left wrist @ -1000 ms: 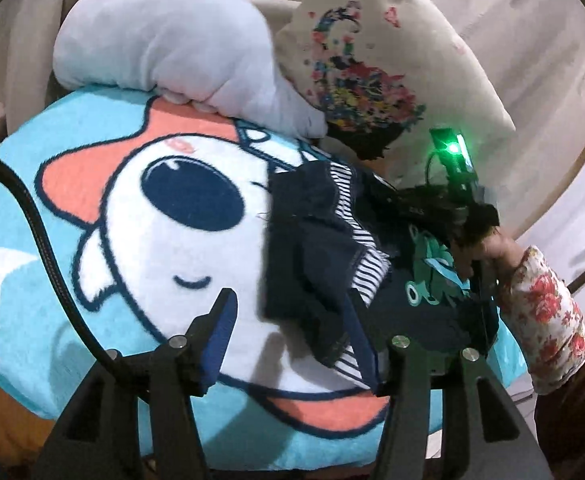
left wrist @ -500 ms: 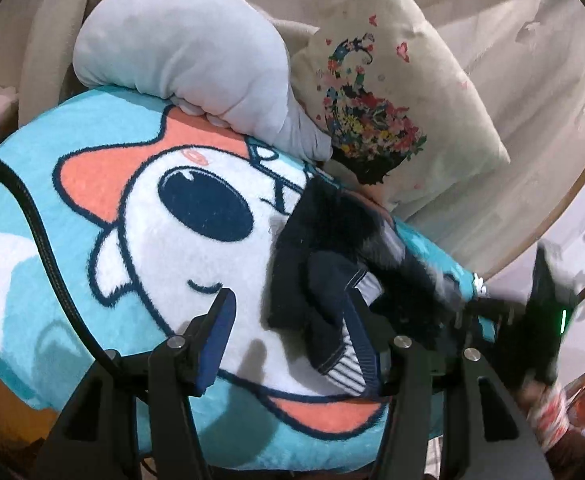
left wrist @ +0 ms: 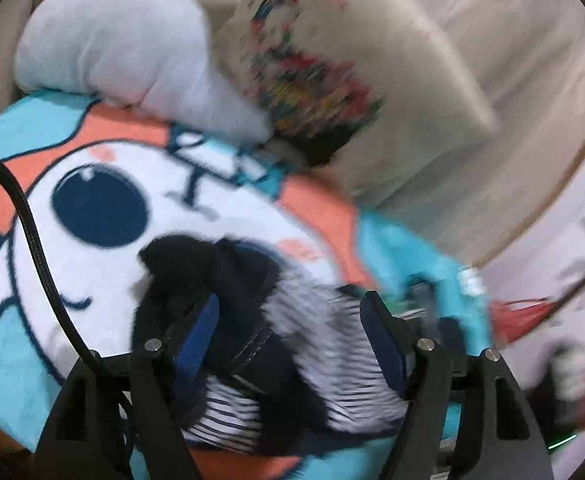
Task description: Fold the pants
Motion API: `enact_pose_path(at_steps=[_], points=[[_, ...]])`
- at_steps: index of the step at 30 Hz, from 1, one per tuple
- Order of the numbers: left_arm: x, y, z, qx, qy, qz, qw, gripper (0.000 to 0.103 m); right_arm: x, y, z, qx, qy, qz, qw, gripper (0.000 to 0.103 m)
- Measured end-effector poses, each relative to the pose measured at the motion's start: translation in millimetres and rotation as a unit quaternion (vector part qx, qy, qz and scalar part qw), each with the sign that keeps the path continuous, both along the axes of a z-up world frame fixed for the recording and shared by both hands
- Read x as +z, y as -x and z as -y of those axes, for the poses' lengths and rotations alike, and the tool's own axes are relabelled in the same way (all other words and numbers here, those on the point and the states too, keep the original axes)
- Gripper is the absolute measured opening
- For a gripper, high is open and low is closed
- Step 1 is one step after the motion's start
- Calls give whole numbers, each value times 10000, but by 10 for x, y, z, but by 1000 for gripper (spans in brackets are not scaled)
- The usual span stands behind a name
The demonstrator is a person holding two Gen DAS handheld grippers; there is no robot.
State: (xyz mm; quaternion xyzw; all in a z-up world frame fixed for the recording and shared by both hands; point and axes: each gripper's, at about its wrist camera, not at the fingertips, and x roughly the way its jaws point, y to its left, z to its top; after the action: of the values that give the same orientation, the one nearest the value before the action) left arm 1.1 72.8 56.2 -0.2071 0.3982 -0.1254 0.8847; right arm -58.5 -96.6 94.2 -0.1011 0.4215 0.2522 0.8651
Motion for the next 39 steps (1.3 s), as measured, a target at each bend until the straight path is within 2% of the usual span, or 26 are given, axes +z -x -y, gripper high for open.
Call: enact_pose_path(at_steps=[1,3,5,9,11,14,15,16,17,19,22,25,29,32,33,35,36,37,39], points=[[-85,-11,37,21,-109,-118,9999,71,76,-26,148,-292,85,149,9994,57],[-192,-8,92,20,-233,-266,9994,71,194,-155,421,-931,156,305,9951,72],[-205,44,145,52,-411,-165,9990,71,253,-428,720,-1615,75,187,9867,75],[-191,112,179,53,-497,-150,9986,71,150,-958,933,-2299,9,-275,9728,75],[-205,119,165,70,-464,-157,9988,72,-6,-1219,919,-2664,364,-539,9617,75],[-212,143,157,71,-440,-154,9989,72,-312,-1505,906,-3125,1267,-644,9392,75],[-218,149,156,64,-438,-156,9989,72,-364,-1504,924,-3174,1353,-688,9361,70],[-228,151,154,48,-438,-158,9989,72,-413,-1496,971,-3216,1371,-746,9339,41],[-234,155,154,35,-442,-156,9989,72,-450,-1479,1038,-3217,1183,-831,9357,25],[-247,163,151,6,-457,-154,9988,72,-403,-1378,1186,-3224,579,-943,9401,14],[-254,171,157,15,-463,-160,9988,72,-164,-1084,1391,-3248,-62,-662,9434,11],[-255,168,151,26,-448,-167,9989,72,85,-664,1613,-3352,-660,-411,9389,11],[-260,170,158,59,-472,-166,9987,72,174,-85,1996,-3703,-1361,-208,9186,12],[-269,175,193,59,-606,-138,9980,73,9,258,2284,-4152,-1387,-138,8990,12],[-274,178,209,54,-669,-127,9977,73,-33,300,2346,-4229,-1364,-156,8957,13],[-281,185,231,57,-735,-114,9972,73,-110,486,2545,-4511,-1488,-178,8798,21],[-284,185,237,62,-749,-110,9971,73,-122,531,2611,-4542,-1655,-150,8753,39],[-285,184,240,79,-753,-108,9971,73,-111,628,2703,-4552,-2046,-57,8665,60],[-283,188,237,79,-724,-102,9973,73,-88,659,2772,-4448,-2513,93,8596,72]])
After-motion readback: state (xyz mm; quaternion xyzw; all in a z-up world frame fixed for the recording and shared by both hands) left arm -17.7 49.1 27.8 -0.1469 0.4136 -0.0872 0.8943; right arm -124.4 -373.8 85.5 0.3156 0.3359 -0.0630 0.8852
